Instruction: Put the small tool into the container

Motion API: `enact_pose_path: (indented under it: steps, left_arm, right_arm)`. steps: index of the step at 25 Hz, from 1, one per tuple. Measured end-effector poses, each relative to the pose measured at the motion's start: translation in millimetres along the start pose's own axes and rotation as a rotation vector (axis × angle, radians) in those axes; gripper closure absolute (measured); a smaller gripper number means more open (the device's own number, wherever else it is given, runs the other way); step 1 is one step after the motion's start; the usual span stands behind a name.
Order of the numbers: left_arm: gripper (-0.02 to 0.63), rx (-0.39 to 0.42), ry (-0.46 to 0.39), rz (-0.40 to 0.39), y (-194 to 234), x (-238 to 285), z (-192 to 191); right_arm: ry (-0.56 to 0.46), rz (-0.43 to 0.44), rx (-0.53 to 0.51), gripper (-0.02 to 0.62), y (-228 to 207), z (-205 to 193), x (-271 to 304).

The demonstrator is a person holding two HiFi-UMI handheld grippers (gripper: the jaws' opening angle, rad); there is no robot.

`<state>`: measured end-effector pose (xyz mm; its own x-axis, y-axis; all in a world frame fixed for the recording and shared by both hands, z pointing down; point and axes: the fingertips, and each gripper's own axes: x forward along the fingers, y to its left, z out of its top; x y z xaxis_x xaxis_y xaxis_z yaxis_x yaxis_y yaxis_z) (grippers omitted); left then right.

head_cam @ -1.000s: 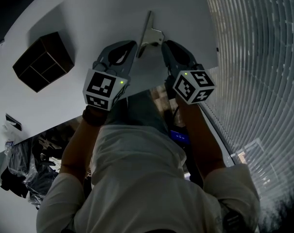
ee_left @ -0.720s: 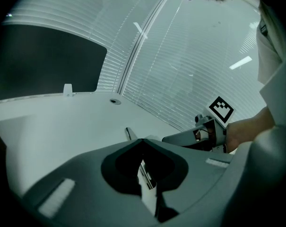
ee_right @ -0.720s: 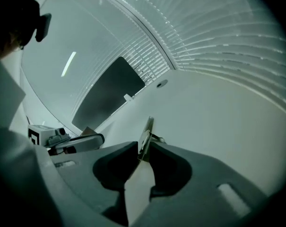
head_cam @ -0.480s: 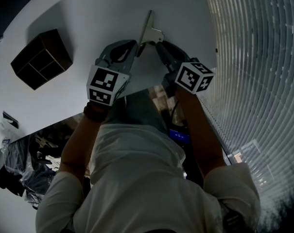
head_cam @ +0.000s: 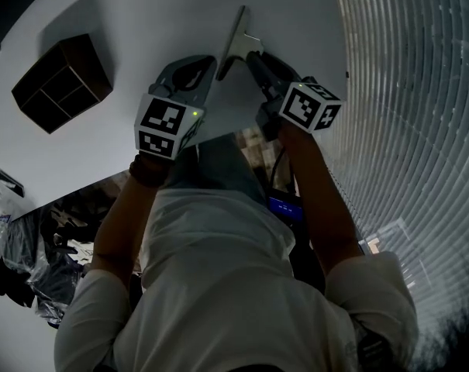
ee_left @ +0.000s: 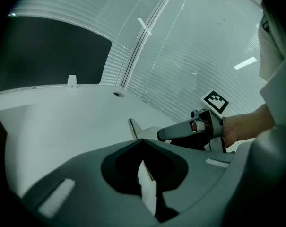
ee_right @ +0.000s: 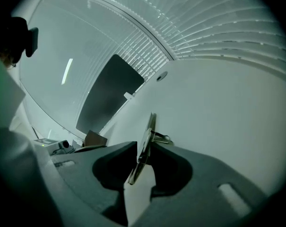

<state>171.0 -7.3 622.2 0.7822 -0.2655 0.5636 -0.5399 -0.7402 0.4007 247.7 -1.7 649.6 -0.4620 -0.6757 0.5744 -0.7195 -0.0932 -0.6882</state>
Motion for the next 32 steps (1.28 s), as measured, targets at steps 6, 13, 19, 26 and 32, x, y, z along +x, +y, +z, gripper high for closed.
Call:
enact_pose_path:
  steps: [6,13,19,26,32]
  left_arm:
    - [0.604,-0.011,-0.001,0.004,1,-3,0]
    - [0.604,-0.013,-0.010,0.004,6,-8,-3]
    - [0.604,-0.016,-0.006,0.006,7,-10,-3]
    - [0.604,-0.012,-0.007,0.006,10,-10,0]
    - [0.604,-0.014,-0.009,0.006,12,-13,2]
  right_arm:
    - [0.005,0.006,0.019,0.526,1,-3,1]
    - [-0.012,0.014,0.043,0.552,2,-5,2]
    - [-0.028,0.031,0.057,0.557,3,-3,2]
    - [-0.032,0.045,0.072,0.561,5,-2,4]
    - [-0.037,0.044,0.074,0.567,6,1,2]
